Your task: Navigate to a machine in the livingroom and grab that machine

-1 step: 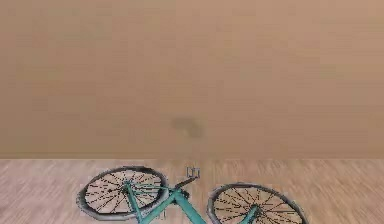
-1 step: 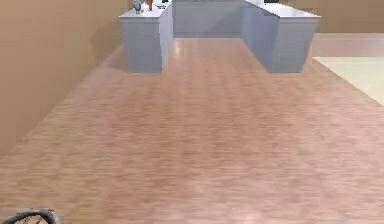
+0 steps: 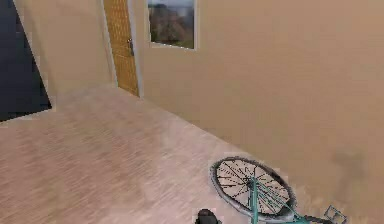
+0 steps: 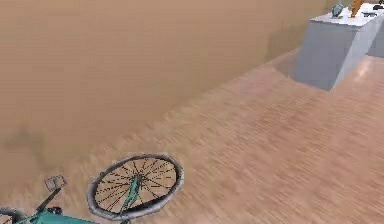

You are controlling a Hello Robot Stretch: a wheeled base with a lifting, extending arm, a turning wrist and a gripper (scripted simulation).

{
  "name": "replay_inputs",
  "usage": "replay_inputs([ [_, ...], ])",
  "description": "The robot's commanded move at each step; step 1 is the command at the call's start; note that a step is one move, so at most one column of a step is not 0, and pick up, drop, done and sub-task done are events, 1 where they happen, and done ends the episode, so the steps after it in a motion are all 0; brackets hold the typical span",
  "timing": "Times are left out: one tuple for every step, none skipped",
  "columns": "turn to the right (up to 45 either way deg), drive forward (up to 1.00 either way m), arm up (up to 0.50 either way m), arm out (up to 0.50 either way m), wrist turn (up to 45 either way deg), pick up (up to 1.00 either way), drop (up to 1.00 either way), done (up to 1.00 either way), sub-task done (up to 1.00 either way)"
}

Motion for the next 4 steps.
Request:
replay_inputs([
  [-45.0,0.00,0.00,0.00,0.0,0.00,0.00,0.00,0.00],
  [-45.0,0.00,0.00,0.00,0.0,0.00,0.00,0.00,0.00],
  [-6.0,0.00,0.00,0.00,0.0,0.00,0.00,0.00,0.00],
  [0.0,1.00,0.00,0.00,0.0,0.00,0.00,0.00,0.00],
])
